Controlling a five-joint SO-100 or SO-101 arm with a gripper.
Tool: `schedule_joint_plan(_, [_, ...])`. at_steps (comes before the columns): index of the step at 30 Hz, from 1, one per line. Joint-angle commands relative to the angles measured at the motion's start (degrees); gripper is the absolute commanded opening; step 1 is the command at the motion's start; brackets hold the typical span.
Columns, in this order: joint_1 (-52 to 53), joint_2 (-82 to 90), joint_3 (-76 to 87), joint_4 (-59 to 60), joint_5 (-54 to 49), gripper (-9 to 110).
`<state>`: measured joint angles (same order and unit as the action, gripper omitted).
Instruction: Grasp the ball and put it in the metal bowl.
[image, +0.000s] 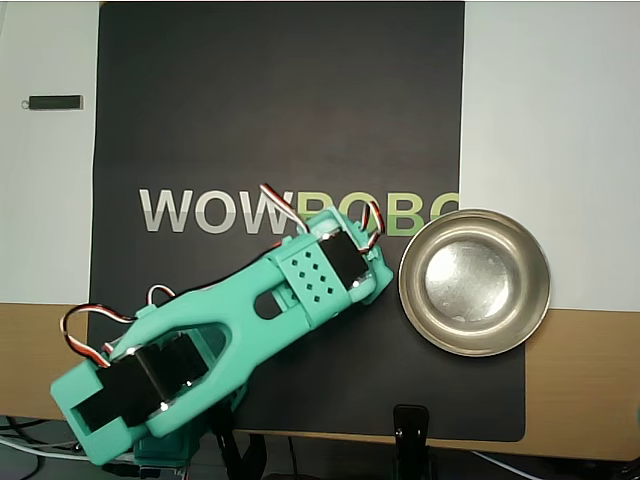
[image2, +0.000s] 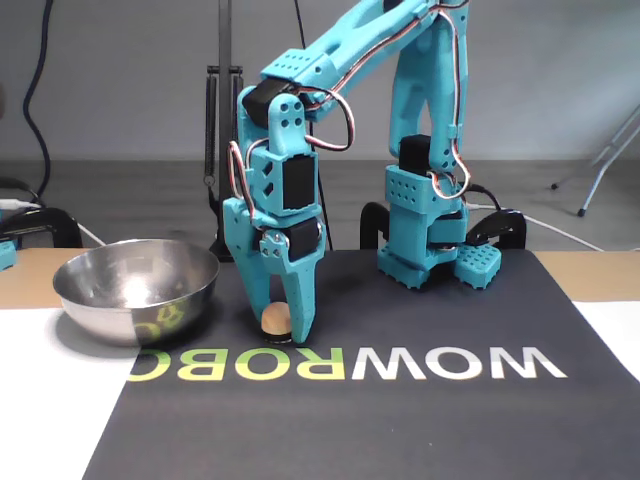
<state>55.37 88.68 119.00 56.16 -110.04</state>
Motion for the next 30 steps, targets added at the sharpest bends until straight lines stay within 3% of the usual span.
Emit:
schedule_joint_plan(1, [-0.09, 0.18, -1.05, -0.35, -0.26, 62])
schedule_joint_plan(25, [-0.09, -0.18, -1.05, -0.35, -0.26, 61])
schedule_joint_plan(30, [-0.09, -0.18, -1.05, -0.35, -0.26, 38])
